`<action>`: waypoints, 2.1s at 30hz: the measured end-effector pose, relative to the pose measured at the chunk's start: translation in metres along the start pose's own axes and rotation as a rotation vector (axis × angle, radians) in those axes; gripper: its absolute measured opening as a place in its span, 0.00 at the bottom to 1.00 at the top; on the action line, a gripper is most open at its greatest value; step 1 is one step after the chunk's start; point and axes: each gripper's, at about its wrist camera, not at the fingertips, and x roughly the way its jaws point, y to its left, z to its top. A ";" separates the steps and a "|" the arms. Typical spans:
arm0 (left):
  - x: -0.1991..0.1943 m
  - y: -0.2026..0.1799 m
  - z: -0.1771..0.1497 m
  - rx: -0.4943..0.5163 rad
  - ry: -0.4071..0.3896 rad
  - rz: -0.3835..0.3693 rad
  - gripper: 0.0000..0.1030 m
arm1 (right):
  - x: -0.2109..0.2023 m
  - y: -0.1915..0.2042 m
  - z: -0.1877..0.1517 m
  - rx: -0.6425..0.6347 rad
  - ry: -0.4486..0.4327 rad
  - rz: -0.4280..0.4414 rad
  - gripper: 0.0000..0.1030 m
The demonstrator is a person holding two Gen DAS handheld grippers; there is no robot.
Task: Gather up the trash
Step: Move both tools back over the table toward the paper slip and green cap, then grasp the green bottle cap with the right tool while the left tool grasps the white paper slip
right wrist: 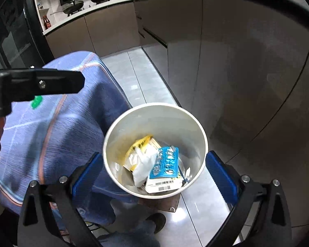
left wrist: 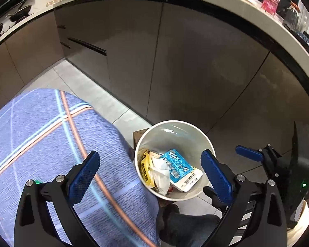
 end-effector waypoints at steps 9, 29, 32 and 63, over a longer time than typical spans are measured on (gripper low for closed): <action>-0.061 0.041 -0.018 -0.093 -0.035 0.013 0.92 | -0.036 0.050 0.019 -0.065 -0.055 0.038 0.97; -0.150 0.201 -0.094 -0.386 -0.066 0.152 0.92 | -0.048 0.199 0.049 -0.254 -0.029 0.208 0.97; -0.156 0.230 -0.111 -0.438 -0.057 0.177 0.92 | -0.033 0.215 0.053 -0.244 0.009 0.232 0.97; -0.089 0.351 -0.059 -0.384 -0.044 0.282 0.79 | 0.074 0.276 0.081 -0.308 0.090 0.137 0.36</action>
